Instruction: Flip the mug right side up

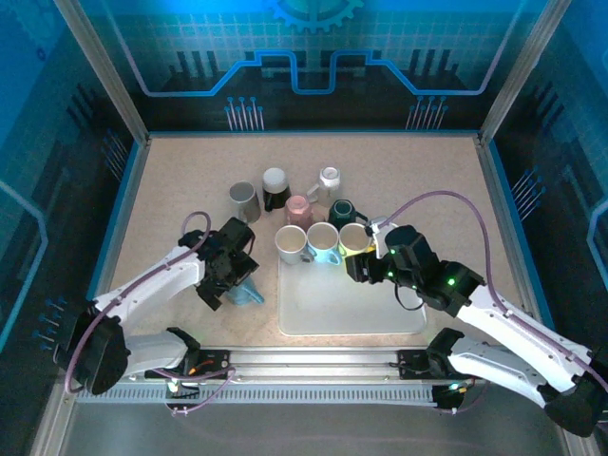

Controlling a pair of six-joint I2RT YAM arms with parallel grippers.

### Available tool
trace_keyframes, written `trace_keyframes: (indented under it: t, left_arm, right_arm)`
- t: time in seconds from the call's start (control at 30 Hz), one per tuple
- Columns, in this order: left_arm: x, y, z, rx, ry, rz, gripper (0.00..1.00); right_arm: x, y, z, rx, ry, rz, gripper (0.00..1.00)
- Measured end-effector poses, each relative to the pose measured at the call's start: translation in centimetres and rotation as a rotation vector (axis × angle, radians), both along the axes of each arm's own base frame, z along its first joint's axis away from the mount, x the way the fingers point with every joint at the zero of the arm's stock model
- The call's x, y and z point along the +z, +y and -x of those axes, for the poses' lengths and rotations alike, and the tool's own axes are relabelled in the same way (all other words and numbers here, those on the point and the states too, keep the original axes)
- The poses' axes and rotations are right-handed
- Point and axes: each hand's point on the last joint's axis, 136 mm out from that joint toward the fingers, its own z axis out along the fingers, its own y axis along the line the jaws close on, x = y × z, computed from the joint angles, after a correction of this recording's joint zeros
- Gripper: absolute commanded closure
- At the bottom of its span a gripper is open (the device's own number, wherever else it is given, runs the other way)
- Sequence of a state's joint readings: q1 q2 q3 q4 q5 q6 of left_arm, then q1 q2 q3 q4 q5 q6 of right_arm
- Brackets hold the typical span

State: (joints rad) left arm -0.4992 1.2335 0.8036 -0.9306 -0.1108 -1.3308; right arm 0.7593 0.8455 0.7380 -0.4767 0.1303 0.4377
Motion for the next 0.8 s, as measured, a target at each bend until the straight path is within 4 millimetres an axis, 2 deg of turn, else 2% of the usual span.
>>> trace_keyframes:
  t: [0.13,0.27,0.43,0.63,0.8]
  left_arm:
    - [-1.3,-0.5,-0.2,0.005,0.021,0.011,0.08]
    - [-1.9,-0.9,-0.6,0.013,0.025,0.02,0.23]
    - [-1.6,-0.9,-0.6,0.03,0.017,0.029,0.39]
    - [-1.1,-0.7,-0.5,0.018,0.0,0.032,0.41]
    - [1.5,0.0,-0.4,-0.018,-0.102,0.042,0.46]
  right_arm:
    - [-0.4,0.1,0.0,0.0,0.008,0.004,0.35]
    - [-0.6,0.4,0.0,0.007,0.014,0.008,0.35]
    - [-0.6,0.5,-0.1,0.003,0.007,0.011,0.36]
    - [-0.6,0.5,0.0,0.004,0.004,0.013,0.38]
    - [-0.5,0.8,0.2,0.015,0.003,0.01,0.39]
